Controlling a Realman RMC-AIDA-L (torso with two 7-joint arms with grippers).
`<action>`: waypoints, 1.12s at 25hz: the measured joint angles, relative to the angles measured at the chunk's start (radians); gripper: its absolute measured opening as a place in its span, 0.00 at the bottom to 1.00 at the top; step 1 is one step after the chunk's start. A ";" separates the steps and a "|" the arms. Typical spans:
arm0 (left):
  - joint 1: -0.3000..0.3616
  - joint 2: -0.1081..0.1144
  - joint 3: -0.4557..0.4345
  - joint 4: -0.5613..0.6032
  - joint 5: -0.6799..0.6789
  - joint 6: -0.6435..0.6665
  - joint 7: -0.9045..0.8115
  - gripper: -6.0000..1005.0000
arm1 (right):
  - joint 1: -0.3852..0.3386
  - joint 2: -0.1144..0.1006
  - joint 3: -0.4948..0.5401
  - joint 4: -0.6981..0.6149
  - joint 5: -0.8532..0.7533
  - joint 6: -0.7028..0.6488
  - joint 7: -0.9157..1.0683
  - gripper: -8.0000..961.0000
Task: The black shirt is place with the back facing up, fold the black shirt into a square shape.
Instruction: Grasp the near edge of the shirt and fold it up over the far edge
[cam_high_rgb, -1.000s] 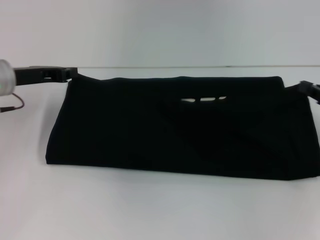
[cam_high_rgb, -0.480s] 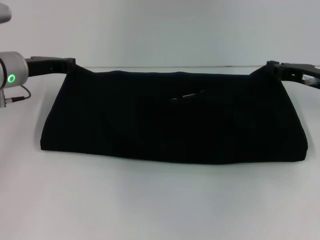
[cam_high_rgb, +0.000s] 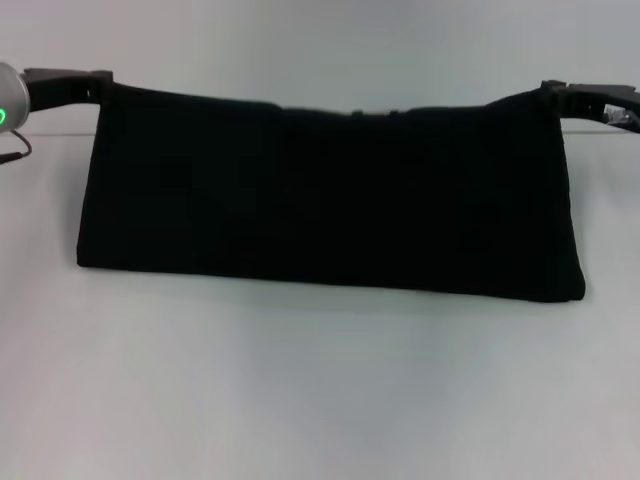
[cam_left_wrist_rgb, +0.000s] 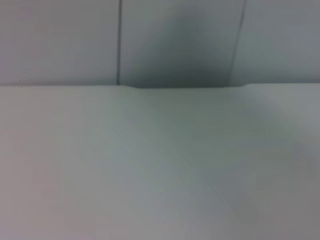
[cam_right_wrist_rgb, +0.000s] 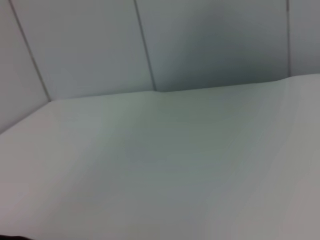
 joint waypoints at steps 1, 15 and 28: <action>-0.003 -0.001 0.000 -0.003 0.000 -0.017 0.005 0.01 | 0.004 0.000 -0.003 0.000 0.000 0.014 0.001 0.03; -0.017 -0.030 0.104 -0.090 -0.161 -0.235 0.150 0.01 | 0.023 0.011 -0.016 0.039 0.000 0.166 -0.008 0.03; -0.013 -0.032 0.108 -0.101 -0.180 -0.251 0.181 0.08 | 0.011 0.012 -0.020 0.046 0.000 0.173 -0.010 0.03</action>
